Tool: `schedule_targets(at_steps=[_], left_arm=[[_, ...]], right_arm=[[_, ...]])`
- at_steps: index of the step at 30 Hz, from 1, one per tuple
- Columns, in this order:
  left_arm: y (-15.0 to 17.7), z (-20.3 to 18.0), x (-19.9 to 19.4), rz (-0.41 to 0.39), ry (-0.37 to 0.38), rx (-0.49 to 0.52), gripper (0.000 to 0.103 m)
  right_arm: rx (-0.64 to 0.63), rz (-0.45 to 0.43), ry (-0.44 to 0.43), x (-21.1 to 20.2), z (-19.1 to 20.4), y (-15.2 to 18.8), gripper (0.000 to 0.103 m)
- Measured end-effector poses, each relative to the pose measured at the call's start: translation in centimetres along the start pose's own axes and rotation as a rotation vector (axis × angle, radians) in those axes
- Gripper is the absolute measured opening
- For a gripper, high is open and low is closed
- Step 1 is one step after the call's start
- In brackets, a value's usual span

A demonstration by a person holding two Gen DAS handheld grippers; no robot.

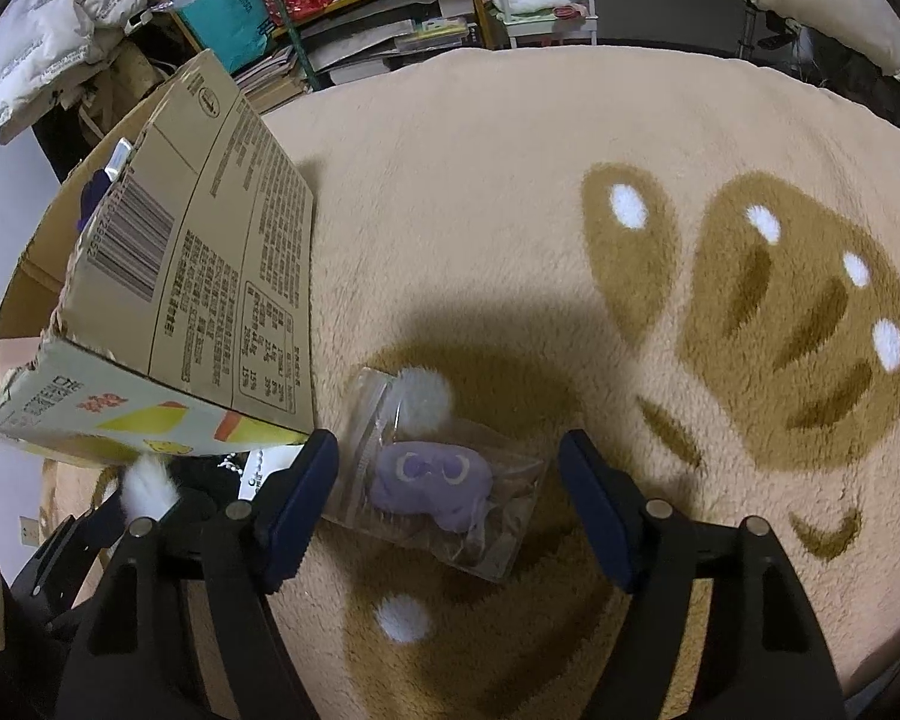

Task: Organize soft objects
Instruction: 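Close the left tool on the white pompom while the right tool closes on the clear bag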

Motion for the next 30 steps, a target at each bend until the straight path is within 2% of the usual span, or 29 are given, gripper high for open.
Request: schedule_targets(at_steps=[11,13,15,17,19,30], left_arm=[[-0.5,-1.5,1.0,0.018,-0.033,0.04,0.06],[-0.6,-1.8,1.2,0.022,-0.035,0.046,0.057],[-0.8,-2.2,1.4,0.026,-0.02,0.057,0.046],[-0.8,-2.6,1.6,0.032,-0.035,0.079,0.041],[-0.7,-2.6,1.7,0.034,-0.052,0.096,0.04],[-0.4,-1.6,0.5,0.03,-0.043,0.07,0.033]], right_arm=[[-0.025,0.01,0.008,0.6,0.8,0.4,0.08],[-0.03,0.01,0.012,0.5,0.8,0.6,0.08],[-0.036,0.01,0.017,0.5,0.9,0.6,0.08],[-0.034,0.01,0.016,0.5,0.9,0.6,0.08],[-0.034,0.012,0.017,0.5,0.9,0.6,0.079],[-0.043,-0.001,0.029,1.8,1.4,0.3,0.084]])
Point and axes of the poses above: each gripper's, at about its wrist camera, not at the fingertips, and x roughly the way its jaws point, z to its left, y to its underside, the point moved 9 cm from there along x, roughly the way its jaws point, and after that the axes turned 14 degrees about x, right-handed, at the moved point
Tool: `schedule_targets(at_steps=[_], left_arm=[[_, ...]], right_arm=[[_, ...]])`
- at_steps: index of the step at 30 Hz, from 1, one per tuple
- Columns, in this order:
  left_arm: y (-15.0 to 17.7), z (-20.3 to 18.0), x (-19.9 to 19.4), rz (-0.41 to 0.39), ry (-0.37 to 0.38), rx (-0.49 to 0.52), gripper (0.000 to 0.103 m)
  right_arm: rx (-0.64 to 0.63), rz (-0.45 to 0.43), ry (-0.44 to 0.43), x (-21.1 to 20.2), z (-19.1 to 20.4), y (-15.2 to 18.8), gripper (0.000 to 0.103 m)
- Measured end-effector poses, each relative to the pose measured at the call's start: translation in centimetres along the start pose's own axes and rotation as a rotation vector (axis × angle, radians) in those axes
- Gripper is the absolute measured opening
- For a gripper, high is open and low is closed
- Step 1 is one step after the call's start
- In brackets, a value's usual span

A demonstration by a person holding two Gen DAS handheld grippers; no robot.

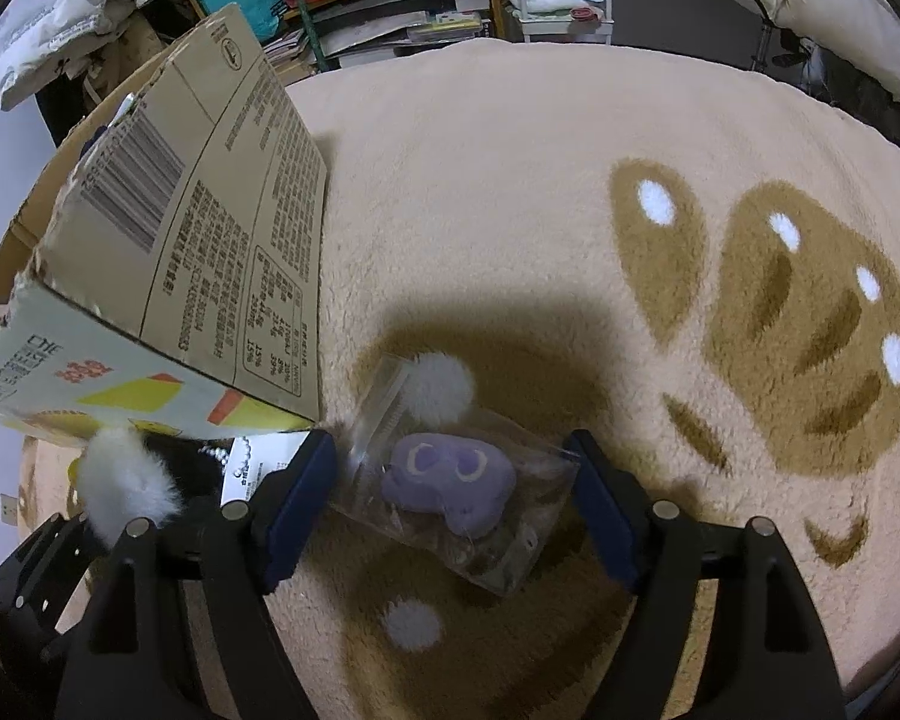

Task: Organize soft objects
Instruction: 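Close the left tool on the white pompom while the right tool closes on the clear bag, then lift the white pompom and clear bag up toward the box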

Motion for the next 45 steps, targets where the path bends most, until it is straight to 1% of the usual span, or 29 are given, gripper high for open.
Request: schedule_targets(at_steps=[2,6,8,11,13,14,15,17,19,21,26,29,32,34,35,36,38,45], left_arm=[[0.3,0.7,-0.1,0.018,-0.034,0.012,0.033],[0.8,1.7,-0.6,0.02,-0.042,-0.015,0.033],[0.9,2.2,-0.8,0.019,-0.044,-0.03,0.033],[1.3,2.7,-1.4,0.014,-0.046,-0.047,0.033],[1.5,3.1,-1.7,0.011,-0.046,-0.054,0.033],[1.6,3.2,-2.0,0.009,-0.05,-0.056,0.033],[1.8,3.4,-2.3,0.006,-0.055,-0.056,0.033],[2.7,3.8,-2.9,0.0,-0.059,-0.054,0.033],[3.3,3.8,-3.5,-0.007,-0.058,-0.058,0.033],[3.4,3.9,-3.8,-0.006,-0.053,-0.063,0.033],[3.6,4.4,-5.0,-0.019,-0.067,-0.068,0.033],[3.6,4.7,-5.5,-0.027,-0.073,-0.074,0.033],[4.1,5.2,-6.2,-0.025,-0.085,-0.074,0.033],[3.7,5.0,-6.0,-0.026,-0.092,-0.077,0.033],[3.5,4.9,-6.0,-0.027,-0.092,-0.079,0.033],[3.4,4.8,-6.0,-0.028,-0.091,-0.08,0.033],[3.1,4.6,-5.9,-0.033,-0.094,-0.081,0.033],[2.7,4.8,-6.4,-0.05,-0.11,-0.072,0.032]], right_arm=[[-0.003,-0.001,-0.002,0.1,0.0,-0.1,0.084],[-0.03,-0.002,0.008,0.3,-0.1,0.0,0.087],[-0.063,-0.002,0.034,0.6,0.2,0.3,0.087],[-0.124,-0.01,0.089,0.6,0.6,0.7,0.083],[-0.128,-0.007,0.095,0.5,0.7,0.7,0.078],[-0.128,-0.008,0.093,0.3,0.7,0.7,0.074],[-0.127,-0.008,0.089,0.2,0.7,0.7,0.068],[-0.13,-0.008,0.073,0.0,0.9,0.8,0.06],[-0.144,-0.011,0.073,-0.2,0.9,1.0,0.058],[-0.149,-0.014,0.055,-0.5,1.2,1.3,0.047],[-0.109,-0.006,0.003,-0.9,1.0,1.1,0.043],[-0.079,0.002,-0.042,-1.3,1.0,1.0,0.036],[-0.064,0.004,-0.069,-1.7,1.1,1.1,0.036],[-0.067,0.002,-0.078,-2.0,1.4,1.5,0.034],[-0.07,-0.003,-0.081,-2.2,1.6,1.5,0.026],[-0.075,-0.006,-0.087,-2.5,1.7,1.7,0.015],[-0.079,-0.007,-0.115,-3.2,2.0,2.4,0.013],[-0.092,-0.059,-0.133,-5.1,2.4,2.5,0.012]])
Point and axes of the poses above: each gripper's, at about its wrist camera, not at the fingertips, and x roughly the way its jaws point, z to its left, y to its underside, the point moved 9 cm from there along x, roughly the way its jaws point, and after that the axes turned 14 degrees about x, right-handed, at the moved point
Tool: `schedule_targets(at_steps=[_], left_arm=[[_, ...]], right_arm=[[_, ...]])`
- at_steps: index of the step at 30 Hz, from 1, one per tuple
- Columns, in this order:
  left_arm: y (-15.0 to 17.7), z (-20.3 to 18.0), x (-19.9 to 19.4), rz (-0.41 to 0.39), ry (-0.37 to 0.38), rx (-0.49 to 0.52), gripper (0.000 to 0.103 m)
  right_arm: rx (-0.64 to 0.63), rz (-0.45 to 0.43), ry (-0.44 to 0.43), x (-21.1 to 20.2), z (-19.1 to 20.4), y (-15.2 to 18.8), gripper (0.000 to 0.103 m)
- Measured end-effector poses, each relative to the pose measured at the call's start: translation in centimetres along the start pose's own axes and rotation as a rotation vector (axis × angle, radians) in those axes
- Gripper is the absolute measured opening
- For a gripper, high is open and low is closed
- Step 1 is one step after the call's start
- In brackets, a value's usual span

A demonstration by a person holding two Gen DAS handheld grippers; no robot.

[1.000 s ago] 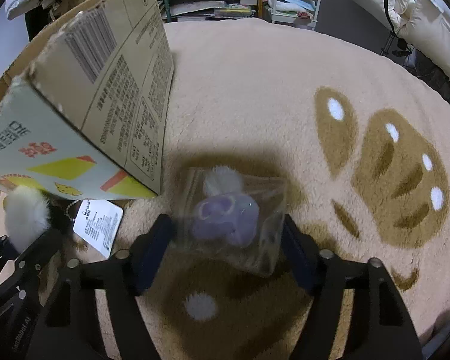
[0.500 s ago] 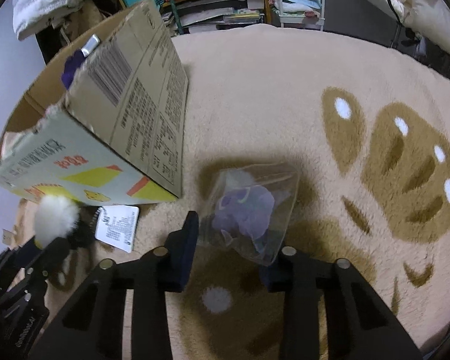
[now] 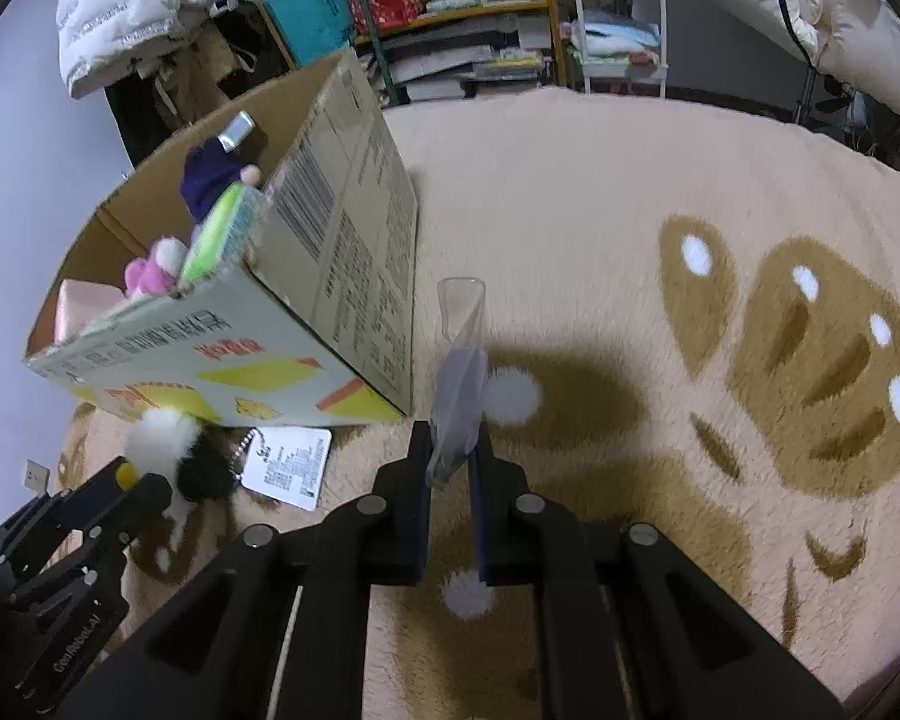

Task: Organize soft objects
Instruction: 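Lift the white pompom and clear bag up toward the box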

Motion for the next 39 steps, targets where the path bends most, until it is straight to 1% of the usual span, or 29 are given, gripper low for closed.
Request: schedule_targets(at_steps=[2,5,7,8,9,10,11,12,13,15,19,22,23,26,29,31,33,37,38,39], left_arm=[[0.0,0.1,-0.4,-0.011,-0.009,0.002,0.032],[-0.1,0.2,-1.2,-0.027,-0.021,0.0,0.028],[0.0,0.5,-1.9,-0.038,-0.04,-0.006,0.027],[0.0,0.6,-2.3,-0.047,-0.044,-0.005,0.024],[0.0,0.5,-2.7,-0.06,-0.043,-0.003,0.013],[-0.1,0.4,-3.1,-0.072,-0.029,0.0,0.008],[0.0,0.1,-3.2,-0.073,0.011,0.0,0.003],[0.0,-0.1,-3.1,-0.074,0.042,-0.004,0.003],[0.0,-0.2,-3.1,-0.074,0.056,-0.007,0.002],[0.1,-0.3,-2.6,-0.061,0.061,0.002,0.001],[0.2,-0.5,-2.2,-0.058,0.088,-0.003,0.001],[0.4,0.0,-1.8,-0.043,0.073,-0.013,0.001],[0.6,0.3,-1.5,-0.033,0.072,-0.021,0.003],[1.1,1.1,-0.8,-0.006,0.08,-0.054,0.004],[1.1,1.3,-0.9,-0.017,0.087,-0.068,0.003],[1.2,1.4,-0.8,-0.013,0.079,-0.069,0.004],[1.4,1.5,-0.3,0.007,0.074,-0.07,0.016],[1.8,1.6,0.9,0.052,0.079,-0.077,0.018],[1.9,1.6,1.1,0.057,0.078,-0.079,0.02],[2.0,1.6,1.3,0.062,0.075,-0.08,0.026]], right_arm=[[-0.004,-0.013,-0.003,-0.6,0.1,-0.1,0.012],[-0.015,-0.033,-0.01,-1.8,0.5,0.0,0.012],[-0.022,-0.045,-0.017,-2.3,0.6,-0.3,0.012],[-0.026,-0.049,-0.021,-2.5,0.6,-0.4,0.012],[-0.03,-0.053,-0.026,-2.9,0.7,-0.3,0.012],[-0.03,-0.058,-0.033,-3.3,0.8,-0.2,0.012],[-0.028,-0.063,-0.039,-3.7,0.8,-0.1,0.012],[-0.03,-0.066,-0.046,-4.1,1.0,-0.1,0.012],[-0.036,-0.068,-0.049,-4.3,1.1,0.0,0.012],[-0.056,-0.073,-0.047,-4.6,1.5,0.2,0.012],[-0.067,-0.075,-0.053,-4.8,1.9,0.4,0.012],[-0.082,-0.079,-0.056,-5.1,2.2,0.6,0.012],[-0.081,-0.08,-0.058,-5.1,2.2,0.6,0.012],[-0.077,-0.079,-0.066,-5.3,2.0,0.6,0.012],[-0.069,-0.08,-0.072,-5.3,1.8,0.4,0.012],[-0.062,-0.074,-0.077,-5.2,1.7,0.3,0.012],[-0.059,-0.068,-0.078,-5.0,1.6,0.3,0.012],[-0.062,-0.062,-0.077,-4.7,1.9,0.4,0.012],[-0.063,-0.06,-0.078,-4.6,1.9,0.4,0.012],[-0.063,-0.057,-0.077,-4.5,1.9,0.3,0.012]])
Point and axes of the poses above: each gripper's, at about its wrist camera, not at the fingertips, and x roughly the way its jaws point, z to its left, y to its underside, the point moved 9 cm from there along x, roughly the way its jaws point, and after that the axes turned 14 degrees about x, right-handed, at the moved point
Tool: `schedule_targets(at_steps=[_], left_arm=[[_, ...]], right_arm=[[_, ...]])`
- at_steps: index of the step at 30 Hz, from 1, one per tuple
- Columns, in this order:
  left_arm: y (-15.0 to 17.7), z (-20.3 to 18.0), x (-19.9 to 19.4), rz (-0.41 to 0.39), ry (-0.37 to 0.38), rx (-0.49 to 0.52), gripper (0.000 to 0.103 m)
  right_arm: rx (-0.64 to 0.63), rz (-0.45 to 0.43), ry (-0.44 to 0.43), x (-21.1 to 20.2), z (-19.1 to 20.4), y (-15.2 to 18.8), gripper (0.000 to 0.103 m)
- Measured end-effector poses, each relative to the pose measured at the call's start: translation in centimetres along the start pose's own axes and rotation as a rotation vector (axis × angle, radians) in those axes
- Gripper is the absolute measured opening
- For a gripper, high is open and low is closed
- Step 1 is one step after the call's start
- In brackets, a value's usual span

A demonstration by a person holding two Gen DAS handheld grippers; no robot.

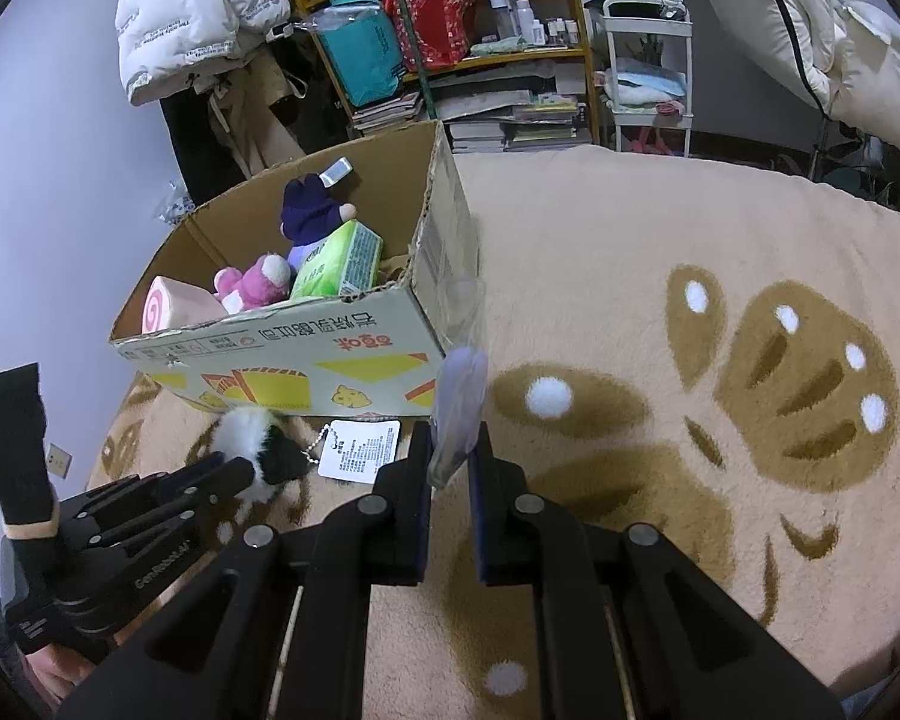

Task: Organize soft objects
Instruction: 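Lift the white pompom and clear bag up toward the box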

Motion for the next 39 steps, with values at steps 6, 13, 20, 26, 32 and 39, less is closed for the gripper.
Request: schedule_targets(at_steps=[6,13,20,26,32,39], left_arm=[[-0.6,-0.2,0.4,-0.015,-0.034,0.016,0.056],[-1.2,0.1,2.6,0.016,-0.037,-0.021,0.063],[-1.4,-0.7,3.8,0.011,0.098,-0.061,0.034],[-1.5,-1.4,2.9,-0.026,0.086,-0.013,0.03],[-2.1,-1.9,-0.5,-0.108,0.004,0.019,0.03],[-3.3,-1.6,-6.1,-0.245,-0.091,0.053,0.03]], right_arm=[[0.021,0.018,-0.003,0.7,-0.4,0.0,0.012],[0.013,0.017,0.005,1.1,-0.4,0.0,0.012],[0.001,0.028,0.013,1.5,-0.3,0.2,0.012],[-0.003,0.01,0.015,1.3,-0.2,0.0,0.012],[-0.012,-0.015,-0.012,-0.1,0.2,-0.3,0.012],[-0.053,-0.092,-0.046,-3.4,1.2,-1.2,0.012]])
Point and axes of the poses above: each gripper's, at about its wrist camera, not at the fingertips, and x roughly the way its jaws point, z to its left, y to its underside, the point moved 9 cm from there along x, roughly the way its jaws point, and after that the axes turned 14 degrees about x, right-handed, at the moved point
